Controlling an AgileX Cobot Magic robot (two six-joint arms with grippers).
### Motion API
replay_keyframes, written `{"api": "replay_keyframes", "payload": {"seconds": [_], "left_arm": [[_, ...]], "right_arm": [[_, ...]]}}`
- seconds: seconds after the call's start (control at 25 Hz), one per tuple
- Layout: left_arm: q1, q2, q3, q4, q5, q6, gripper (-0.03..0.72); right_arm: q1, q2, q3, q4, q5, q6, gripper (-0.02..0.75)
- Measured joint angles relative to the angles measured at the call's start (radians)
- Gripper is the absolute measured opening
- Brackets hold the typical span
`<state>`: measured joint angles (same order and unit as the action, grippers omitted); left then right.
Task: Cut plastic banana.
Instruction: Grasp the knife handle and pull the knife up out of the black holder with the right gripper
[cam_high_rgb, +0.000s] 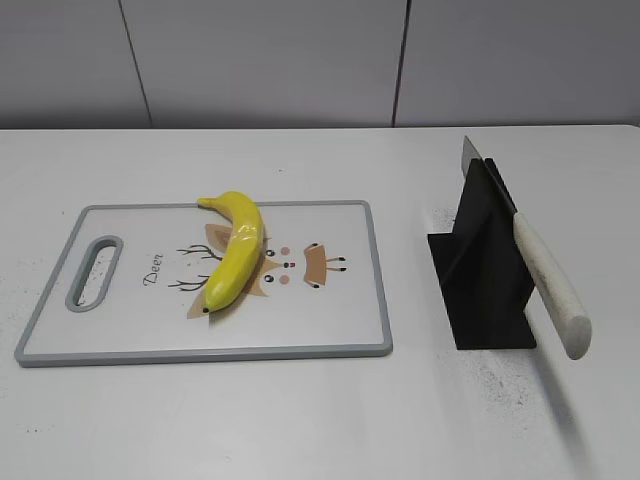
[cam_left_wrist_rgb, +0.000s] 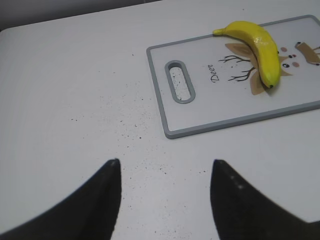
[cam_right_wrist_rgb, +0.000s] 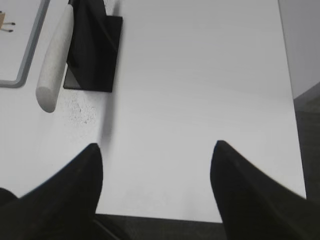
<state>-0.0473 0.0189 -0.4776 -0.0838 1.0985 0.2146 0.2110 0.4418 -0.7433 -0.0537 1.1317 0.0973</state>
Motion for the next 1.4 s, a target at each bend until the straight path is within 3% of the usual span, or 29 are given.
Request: {"api": "replay_keyframes", "payload": {"seconds": [0.48,0.64,0.96,1.2,1.4], "left_arm": [[0.000,0.000,0.000,0.000,0.000,0.000,0.543],[0.000,0.000,0.000,0.000,0.000,0.000,0.543],[0.000,0.000,0.000,0.000,0.000,0.000,0.543],[0.000,0.000,0.000,0.000,0.000,0.000,0.543],[0.000,0.000,0.000,0.000,0.000,0.000,0.543]], "right_arm": [[-0.001,0.535,-0.224,0.227,0.082,-0.012,0.533],[0.039,0.718,-0.289,0.284,0.082,-0.021,0.533],[0.183,0.983,-0.376,0.289,0.048,0.008,0.533],[0.189,1.104,-0.378,0.173,0.006,0.120,0.533],[0.189,1.170,-0.378,0.169,-0.031,0.134,0.533]]}}
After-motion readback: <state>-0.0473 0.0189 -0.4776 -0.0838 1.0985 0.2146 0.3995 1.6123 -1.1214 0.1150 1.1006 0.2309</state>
